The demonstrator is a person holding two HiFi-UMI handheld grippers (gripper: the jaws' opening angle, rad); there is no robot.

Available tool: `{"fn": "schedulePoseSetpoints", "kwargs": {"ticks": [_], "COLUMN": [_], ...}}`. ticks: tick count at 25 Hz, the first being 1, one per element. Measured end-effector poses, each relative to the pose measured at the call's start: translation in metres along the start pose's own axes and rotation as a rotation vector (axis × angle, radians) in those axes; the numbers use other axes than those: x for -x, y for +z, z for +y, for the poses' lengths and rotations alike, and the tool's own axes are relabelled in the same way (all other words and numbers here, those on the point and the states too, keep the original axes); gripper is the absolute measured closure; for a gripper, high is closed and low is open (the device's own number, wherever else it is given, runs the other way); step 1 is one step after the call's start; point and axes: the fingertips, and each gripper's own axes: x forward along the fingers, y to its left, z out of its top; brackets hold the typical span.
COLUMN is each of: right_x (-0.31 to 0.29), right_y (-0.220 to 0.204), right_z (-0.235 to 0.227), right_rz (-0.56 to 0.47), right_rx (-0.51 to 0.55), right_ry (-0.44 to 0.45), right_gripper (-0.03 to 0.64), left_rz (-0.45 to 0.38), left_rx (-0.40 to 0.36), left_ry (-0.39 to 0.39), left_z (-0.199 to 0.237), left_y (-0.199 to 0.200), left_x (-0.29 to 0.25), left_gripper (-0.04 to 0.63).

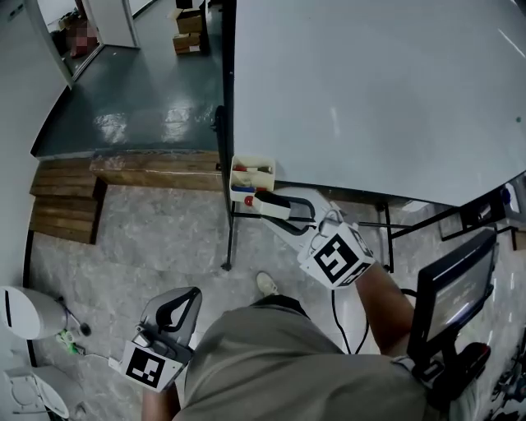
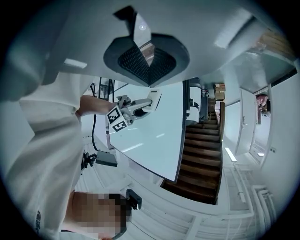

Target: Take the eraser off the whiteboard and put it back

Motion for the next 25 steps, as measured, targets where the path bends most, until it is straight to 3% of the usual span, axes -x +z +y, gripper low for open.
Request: {"fn": "schedulePoseSetpoints", "kwargs": {"ticks": [12, 25], "right_x": [-0.035, -0.071], "right_y": [-0.048, -0.088], "right_z": [-0.037, -0.045], "right_rz": [-0.01, 0.016], "right_rx": [-0.018, -0.037], "right_ry": [0.068, 0.147], "right_gripper": [0.465, 0.465], "left_rz": [0.045, 0.087], "left_rx": [0.009, 0.027], "left_ry": [0.05, 0.088], "left_z": [0.014, 0.024], "left_y": [0.009, 0.009], "left_x": [-0.049, -0.075], "left_gripper": [0.591, 0.589]}}
